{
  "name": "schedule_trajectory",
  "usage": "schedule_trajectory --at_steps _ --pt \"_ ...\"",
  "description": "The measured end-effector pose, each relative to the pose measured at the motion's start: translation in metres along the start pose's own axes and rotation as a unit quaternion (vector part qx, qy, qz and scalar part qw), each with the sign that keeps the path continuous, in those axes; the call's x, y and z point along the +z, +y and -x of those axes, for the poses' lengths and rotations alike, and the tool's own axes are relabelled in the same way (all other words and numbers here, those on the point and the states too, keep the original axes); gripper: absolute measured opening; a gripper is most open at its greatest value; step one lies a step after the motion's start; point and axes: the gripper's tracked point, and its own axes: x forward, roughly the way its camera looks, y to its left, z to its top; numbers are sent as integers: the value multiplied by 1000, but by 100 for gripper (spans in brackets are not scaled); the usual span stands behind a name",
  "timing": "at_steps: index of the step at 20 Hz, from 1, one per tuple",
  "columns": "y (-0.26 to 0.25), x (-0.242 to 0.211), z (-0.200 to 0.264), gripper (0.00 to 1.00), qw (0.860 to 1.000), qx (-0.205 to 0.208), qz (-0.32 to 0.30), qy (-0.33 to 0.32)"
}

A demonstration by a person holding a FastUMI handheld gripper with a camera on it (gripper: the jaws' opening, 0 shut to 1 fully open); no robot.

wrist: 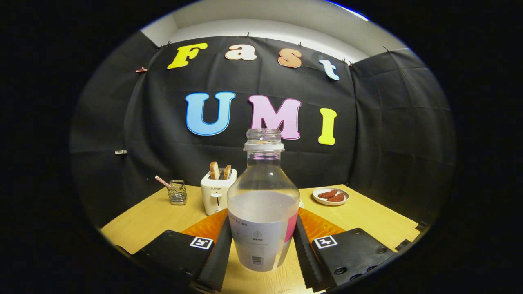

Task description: Take the bottle from table, then pour the juice into the cup, finally place the bottle on the coaster

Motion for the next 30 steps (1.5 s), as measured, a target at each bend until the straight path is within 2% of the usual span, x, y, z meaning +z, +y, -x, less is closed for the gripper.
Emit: schedule_trajectory --at_steps 6,9,11,16,21,22,30 --pt "9 -23 -3 74 992 45 -90 70" --pt "5 -30 -5 74 981 55 -166 78" --pt "2 -31 -7 74 969 58 -227 79" --pt "-17 -38 -14 74 923 46 -372 81" --pt "-45 -52 -25 74 861 17 -504 73" --pt "-48 -57 -25 74 848 12 -524 73" --pt "-55 -74 -39 74 782 16 -614 101"
